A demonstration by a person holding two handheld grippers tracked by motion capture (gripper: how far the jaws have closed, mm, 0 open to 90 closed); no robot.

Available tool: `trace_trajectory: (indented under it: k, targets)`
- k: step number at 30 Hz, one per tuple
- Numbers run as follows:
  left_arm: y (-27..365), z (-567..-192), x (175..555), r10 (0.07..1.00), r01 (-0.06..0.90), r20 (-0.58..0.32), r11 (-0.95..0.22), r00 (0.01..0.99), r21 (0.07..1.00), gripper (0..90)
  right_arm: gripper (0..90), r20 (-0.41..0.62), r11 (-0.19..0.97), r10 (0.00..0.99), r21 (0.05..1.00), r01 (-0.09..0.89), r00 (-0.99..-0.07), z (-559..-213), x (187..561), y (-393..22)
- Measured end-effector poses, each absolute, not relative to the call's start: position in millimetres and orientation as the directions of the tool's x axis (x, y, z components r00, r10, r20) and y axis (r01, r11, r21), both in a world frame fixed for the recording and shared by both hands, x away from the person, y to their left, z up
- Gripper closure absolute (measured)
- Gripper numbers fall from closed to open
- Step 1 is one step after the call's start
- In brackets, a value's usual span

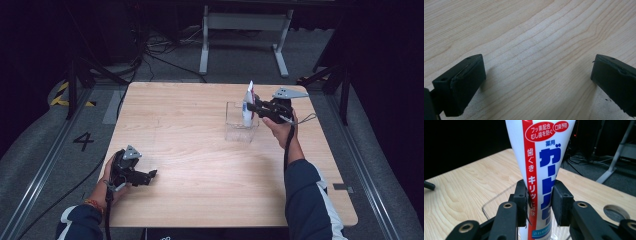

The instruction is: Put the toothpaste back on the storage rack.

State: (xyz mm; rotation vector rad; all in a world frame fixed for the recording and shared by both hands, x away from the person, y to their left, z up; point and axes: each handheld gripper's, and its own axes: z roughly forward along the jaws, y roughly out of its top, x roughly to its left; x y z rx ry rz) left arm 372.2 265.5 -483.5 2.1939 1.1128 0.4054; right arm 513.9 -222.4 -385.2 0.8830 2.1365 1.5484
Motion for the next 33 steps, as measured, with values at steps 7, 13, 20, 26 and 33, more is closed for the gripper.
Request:
trace_trajectory:
  k: [7,13,20,26,33]
  targets:
    - [266,-484,373,0.802,0.604,-0.011,-0.440,0.597,0.664,0.1,69.0,0.082,0.212,0.674,0.930,0.299,-0.734,-399,515,-225]
    - [266,-484,372,0.802,0.605,-0.011,-0.442,0.598,0.663,0.1,69.0,0.081,0.230,0.669,0.923,0.309,-0.739,-408,513,-225]
    - [266,-484,373,0.802,0.603,-0.009,-0.442,0.597,0.664,0.1,69.0,0.082,0.245,0.666,0.915,0.321,-0.741,-414,510,-226]
    - [266,-483,373,0.802,0.601,-0.003,-0.446,0.598,0.664,0.1,69.0,0.077,0.256,0.661,0.912,0.322,-0.746,-414,509,-225]
    - [266,-483,373,0.802,0.601,-0.002,-0.445,0.597,0.664,0.1,68.4,0.041,0.319,0.652,0.891,0.323,-0.757,-416,507,-219]
